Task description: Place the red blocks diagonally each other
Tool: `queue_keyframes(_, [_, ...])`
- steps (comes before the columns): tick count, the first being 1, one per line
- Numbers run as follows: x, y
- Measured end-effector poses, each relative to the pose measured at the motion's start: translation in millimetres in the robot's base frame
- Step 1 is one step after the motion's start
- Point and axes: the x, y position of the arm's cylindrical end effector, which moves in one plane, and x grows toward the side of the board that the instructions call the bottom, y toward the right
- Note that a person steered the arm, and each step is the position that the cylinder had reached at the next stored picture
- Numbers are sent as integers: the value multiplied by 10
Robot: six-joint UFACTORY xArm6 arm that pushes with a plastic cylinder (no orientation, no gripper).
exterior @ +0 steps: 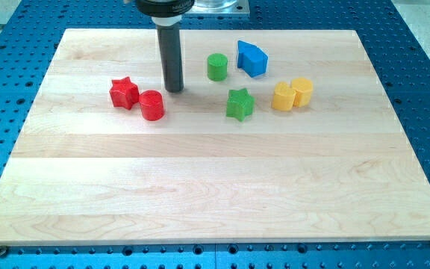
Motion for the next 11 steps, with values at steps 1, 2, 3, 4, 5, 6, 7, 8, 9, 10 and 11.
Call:
queue_keyframes(1, [716,-59])
queue_keyframes(2, [980,-72])
queue_keyframes(3, [905,-179])
queue_keyframes(4, [632,-154])
queue_keyframes(5, [636,-372])
queue_keyframes(6, [721,-1066])
queue_keyframes(7, [773,-1636])
queue_keyframes(8, [784,-1726])
queue_keyframes(9, [442,-1109])
queue_keyframes(10, [373,-561])
queue_keyframes(11, [179,-677])
